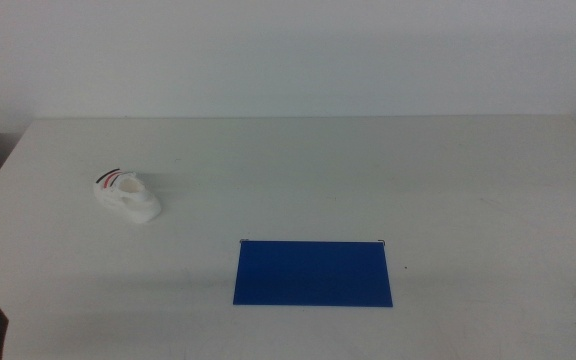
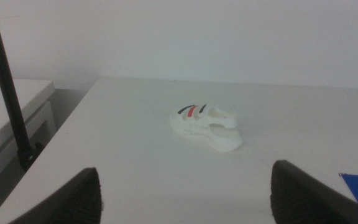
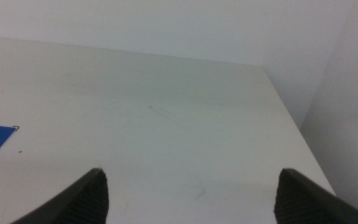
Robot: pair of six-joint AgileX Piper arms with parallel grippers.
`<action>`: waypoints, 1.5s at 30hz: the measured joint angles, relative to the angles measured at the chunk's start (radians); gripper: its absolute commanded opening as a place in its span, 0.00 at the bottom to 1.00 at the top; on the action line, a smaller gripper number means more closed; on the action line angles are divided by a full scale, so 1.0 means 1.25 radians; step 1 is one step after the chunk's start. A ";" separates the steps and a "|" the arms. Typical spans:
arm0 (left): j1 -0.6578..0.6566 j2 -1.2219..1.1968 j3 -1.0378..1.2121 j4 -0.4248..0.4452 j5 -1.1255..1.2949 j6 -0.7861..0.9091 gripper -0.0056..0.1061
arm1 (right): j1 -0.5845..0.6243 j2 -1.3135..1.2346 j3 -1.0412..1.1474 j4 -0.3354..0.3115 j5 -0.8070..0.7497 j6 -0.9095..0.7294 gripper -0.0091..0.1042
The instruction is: Use one arm to grab the shoe from the table and place it on the mat.
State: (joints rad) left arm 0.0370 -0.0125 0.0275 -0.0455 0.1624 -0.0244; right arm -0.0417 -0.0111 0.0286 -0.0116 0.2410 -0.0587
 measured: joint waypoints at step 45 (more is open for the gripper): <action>0.000 1.013 -0.944 -0.132 0.517 -0.078 0.89 | 0.000 0.000 0.000 0.000 0.000 0.000 0.77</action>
State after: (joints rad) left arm 0.0370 1.2539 -1.1529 -0.2109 0.8089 -0.1216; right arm -0.0417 -0.0111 0.0286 -0.0116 0.2410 -0.0587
